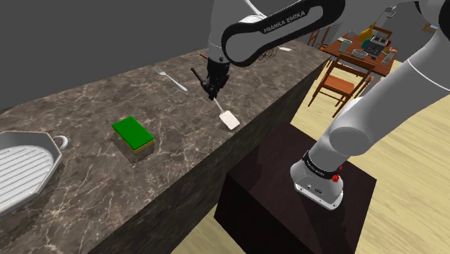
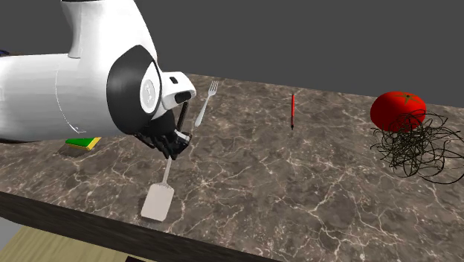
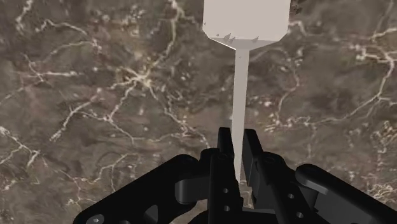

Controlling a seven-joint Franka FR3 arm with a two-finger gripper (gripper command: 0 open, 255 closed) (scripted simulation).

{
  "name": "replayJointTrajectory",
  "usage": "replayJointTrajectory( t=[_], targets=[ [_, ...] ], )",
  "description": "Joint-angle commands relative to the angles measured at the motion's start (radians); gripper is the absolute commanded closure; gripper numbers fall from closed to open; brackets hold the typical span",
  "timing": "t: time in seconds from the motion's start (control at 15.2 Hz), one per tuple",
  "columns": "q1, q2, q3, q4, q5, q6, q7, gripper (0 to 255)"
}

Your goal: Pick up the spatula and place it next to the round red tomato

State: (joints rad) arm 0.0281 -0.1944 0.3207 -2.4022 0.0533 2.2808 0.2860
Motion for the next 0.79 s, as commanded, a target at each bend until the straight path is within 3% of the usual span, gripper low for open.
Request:
replayJointTrajectory(
  t=[0.0,0.73],
  targets=[
    [0.001,-0.015,-0.003,0.013,0.005,-0.028,-0.004,255],
    [0.002,-0.078,-0.016,0.107,0.018,-0.184,-0.019,255]
  ],
)
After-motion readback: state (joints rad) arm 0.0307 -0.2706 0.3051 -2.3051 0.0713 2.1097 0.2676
